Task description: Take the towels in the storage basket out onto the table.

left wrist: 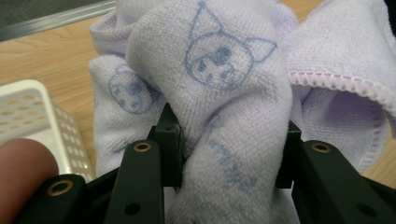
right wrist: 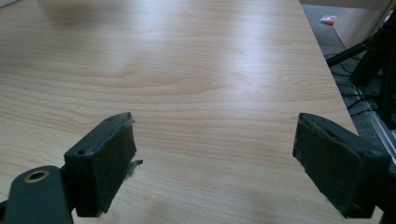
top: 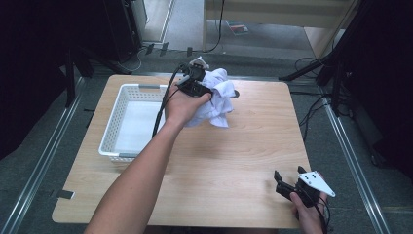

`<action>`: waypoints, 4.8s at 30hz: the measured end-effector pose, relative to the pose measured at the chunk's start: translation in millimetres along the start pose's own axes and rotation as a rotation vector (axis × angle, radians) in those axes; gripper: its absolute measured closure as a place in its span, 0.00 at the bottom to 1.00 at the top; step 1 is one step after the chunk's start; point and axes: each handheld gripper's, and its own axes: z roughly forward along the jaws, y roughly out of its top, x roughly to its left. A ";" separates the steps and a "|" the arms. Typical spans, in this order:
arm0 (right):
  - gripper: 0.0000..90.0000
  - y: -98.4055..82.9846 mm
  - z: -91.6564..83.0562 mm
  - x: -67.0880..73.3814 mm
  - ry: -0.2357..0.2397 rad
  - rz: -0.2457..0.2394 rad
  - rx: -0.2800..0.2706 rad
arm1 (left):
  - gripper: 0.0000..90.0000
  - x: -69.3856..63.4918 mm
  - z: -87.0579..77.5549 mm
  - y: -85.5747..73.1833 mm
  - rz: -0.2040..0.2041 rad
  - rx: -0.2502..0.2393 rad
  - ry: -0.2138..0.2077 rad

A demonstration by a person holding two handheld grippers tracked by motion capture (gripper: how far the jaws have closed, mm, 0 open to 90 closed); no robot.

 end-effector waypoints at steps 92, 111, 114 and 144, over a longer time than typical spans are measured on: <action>0.15 -0.4 -0.6 1.2 -0.038 0.004 -0.009 | 0.00 195.5 -129.0 -227.1 -0.233 -0.227 0.233; 0.14 -0.7 -0.9 2.3 -0.037 -0.009 -0.012 | 0.00 188.1 -118.5 -332.0 -0.291 -0.405 0.267; 0.14 -0.8 -0.9 2.1 -0.031 -0.012 -0.014 | 0.00 186.5 -113.8 -345.4 -0.290 -0.440 0.296; 0.14 -0.6 -0.5 2.4 -0.030 -0.015 -0.008 | 0.00 212.3 -78.1 -381.4 -0.316 -0.417 0.346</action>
